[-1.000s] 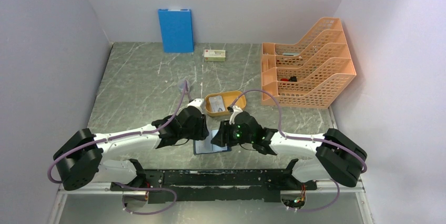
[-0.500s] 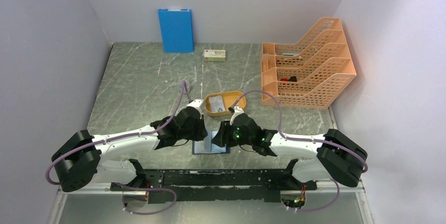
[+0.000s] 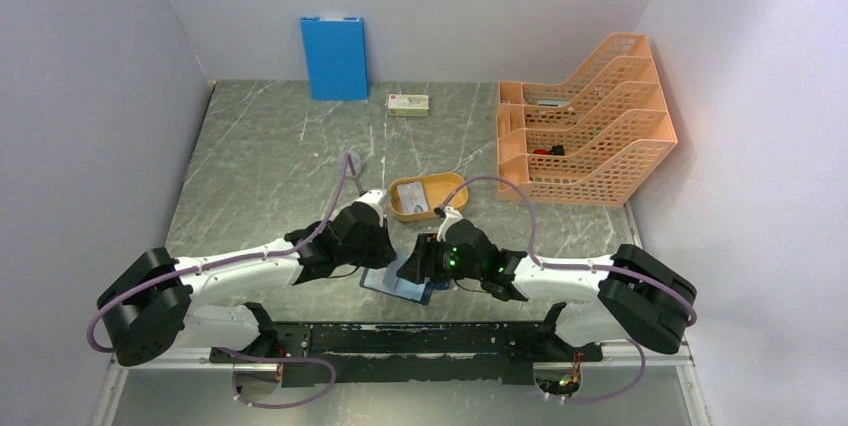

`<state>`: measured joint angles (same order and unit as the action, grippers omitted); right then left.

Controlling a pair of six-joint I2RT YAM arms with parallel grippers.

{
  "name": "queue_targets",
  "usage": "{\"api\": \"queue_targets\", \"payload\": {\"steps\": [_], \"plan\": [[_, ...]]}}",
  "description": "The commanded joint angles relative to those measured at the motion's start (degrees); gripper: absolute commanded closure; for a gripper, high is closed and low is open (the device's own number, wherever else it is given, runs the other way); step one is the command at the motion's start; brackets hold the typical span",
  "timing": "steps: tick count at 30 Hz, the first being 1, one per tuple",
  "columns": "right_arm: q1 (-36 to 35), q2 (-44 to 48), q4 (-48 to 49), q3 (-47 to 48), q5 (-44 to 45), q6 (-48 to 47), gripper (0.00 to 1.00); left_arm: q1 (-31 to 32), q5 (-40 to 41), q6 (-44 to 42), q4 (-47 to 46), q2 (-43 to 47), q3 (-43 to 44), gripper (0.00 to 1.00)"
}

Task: Put the credit cards into the card holder
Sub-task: Turn over the card slot in the card holder.

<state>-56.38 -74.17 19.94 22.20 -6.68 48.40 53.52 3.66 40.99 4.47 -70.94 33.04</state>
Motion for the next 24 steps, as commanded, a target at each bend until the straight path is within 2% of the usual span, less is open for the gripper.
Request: {"api": "queue_targets", "payload": {"steps": [1,4,8,16,24], "plan": [[-0.3,-1.2,1.5,0.7,1.3,1.5,0.4,-0.4,-2.9,1.2,-2.9,0.7,0.0,0.89],[-0.4,-1.2,2.9,-0.2,1.2,2.7,0.4,-0.4,-3.9,2.0,-4.0,1.2,-0.7,0.82],[-0.5,-1.2,5.0,-0.8,-0.2,3.0,0.38,-0.4,-5.2,2.3,-4.0,0.6,-0.8,0.78],[-1.0,-0.6,3.6,0.2,0.3,3.4,0.32,-0.4,-5.9,2.2,-5.7,-0.6,0.0,0.78],[-1.4,-2.4,1.9,0.6,2.0,4.8,0.37,-0.4,-5.5,1.9,-5.1,-0.8,0.2,0.78]]}}
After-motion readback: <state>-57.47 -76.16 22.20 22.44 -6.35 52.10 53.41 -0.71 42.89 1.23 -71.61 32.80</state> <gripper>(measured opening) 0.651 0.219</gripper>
